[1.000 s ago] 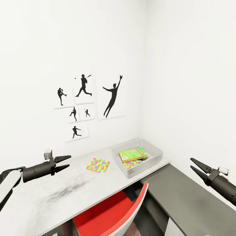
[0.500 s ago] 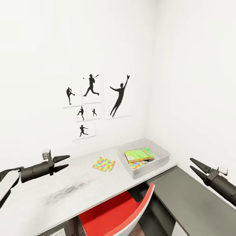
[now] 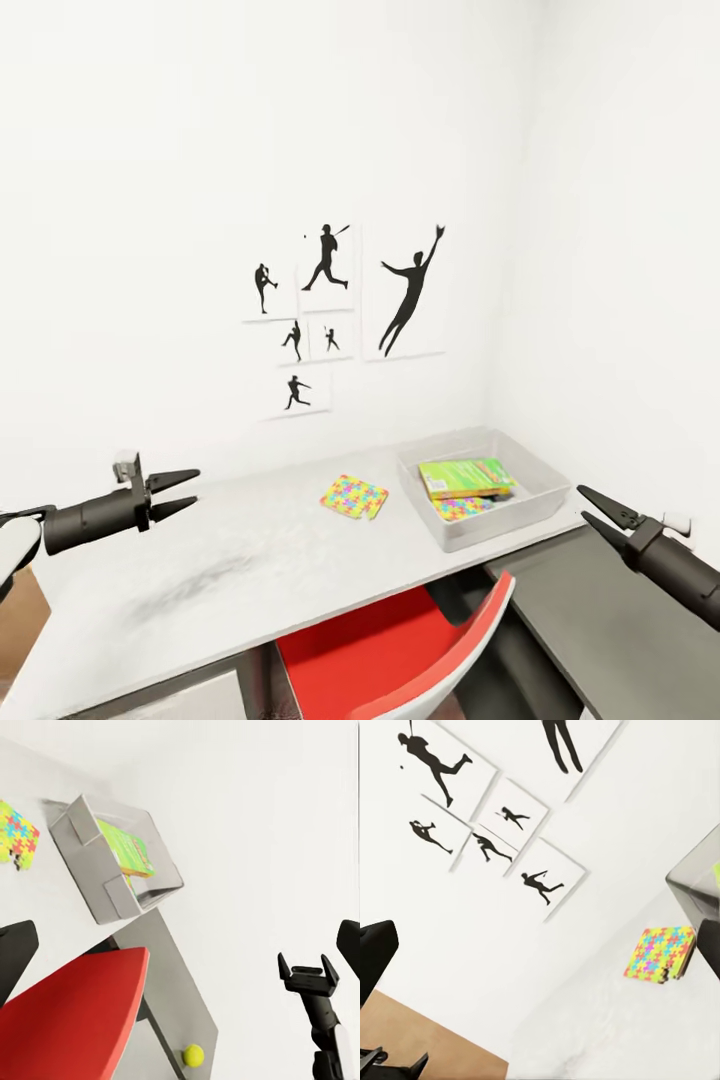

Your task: Put all the toys in the child's room - the three board games (two on the bed and one on the table), the two jigsaw puzzles on the table, and the tennis ball on the table - inside the toy box on the table in the child's room.

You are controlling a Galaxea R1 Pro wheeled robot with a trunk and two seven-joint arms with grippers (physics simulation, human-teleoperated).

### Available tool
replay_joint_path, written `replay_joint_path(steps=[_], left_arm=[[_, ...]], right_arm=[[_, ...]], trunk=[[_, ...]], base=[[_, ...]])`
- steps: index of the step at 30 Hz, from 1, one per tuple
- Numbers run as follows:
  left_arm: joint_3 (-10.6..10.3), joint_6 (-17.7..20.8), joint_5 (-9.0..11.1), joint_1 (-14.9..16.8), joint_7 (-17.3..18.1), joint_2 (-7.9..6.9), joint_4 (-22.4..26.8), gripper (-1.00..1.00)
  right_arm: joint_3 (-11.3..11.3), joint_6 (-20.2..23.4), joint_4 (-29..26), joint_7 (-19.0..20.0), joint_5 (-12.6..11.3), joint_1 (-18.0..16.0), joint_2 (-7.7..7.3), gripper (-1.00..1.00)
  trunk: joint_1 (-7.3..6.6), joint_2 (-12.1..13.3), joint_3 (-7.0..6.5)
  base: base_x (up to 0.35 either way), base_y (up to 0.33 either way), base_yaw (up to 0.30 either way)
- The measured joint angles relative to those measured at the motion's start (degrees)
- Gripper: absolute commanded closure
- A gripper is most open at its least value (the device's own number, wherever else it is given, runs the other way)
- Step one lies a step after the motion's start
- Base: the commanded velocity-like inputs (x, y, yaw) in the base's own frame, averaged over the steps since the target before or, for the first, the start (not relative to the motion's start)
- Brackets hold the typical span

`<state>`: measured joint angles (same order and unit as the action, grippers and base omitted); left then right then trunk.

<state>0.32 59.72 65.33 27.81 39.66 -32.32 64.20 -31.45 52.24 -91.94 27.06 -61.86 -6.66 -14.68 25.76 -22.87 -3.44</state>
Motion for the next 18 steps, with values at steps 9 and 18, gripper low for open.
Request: replay_joint_path(steps=[9,18], left_arm=[[-0.07,0.03,-0.01,0.03,3.07,-0.19,-0.01,-1.0],[-0.39,0.05,-0.06,0.02,3.53,-0.18,0.01,-1.0]], right_arm=[[-0.23,-0.07,-0.01,-0.41,-0.02,0.02,0.16,-1.0],[-0.43,-0.36,0.0,-0.34,0.06,0.02,0.28,-1.0]], trunk=[[0.0,0.0,0.18],[0.0,0.0,0.19]], base=[[0.0,0.0,0.083],[0.0,0.0,0.006]])
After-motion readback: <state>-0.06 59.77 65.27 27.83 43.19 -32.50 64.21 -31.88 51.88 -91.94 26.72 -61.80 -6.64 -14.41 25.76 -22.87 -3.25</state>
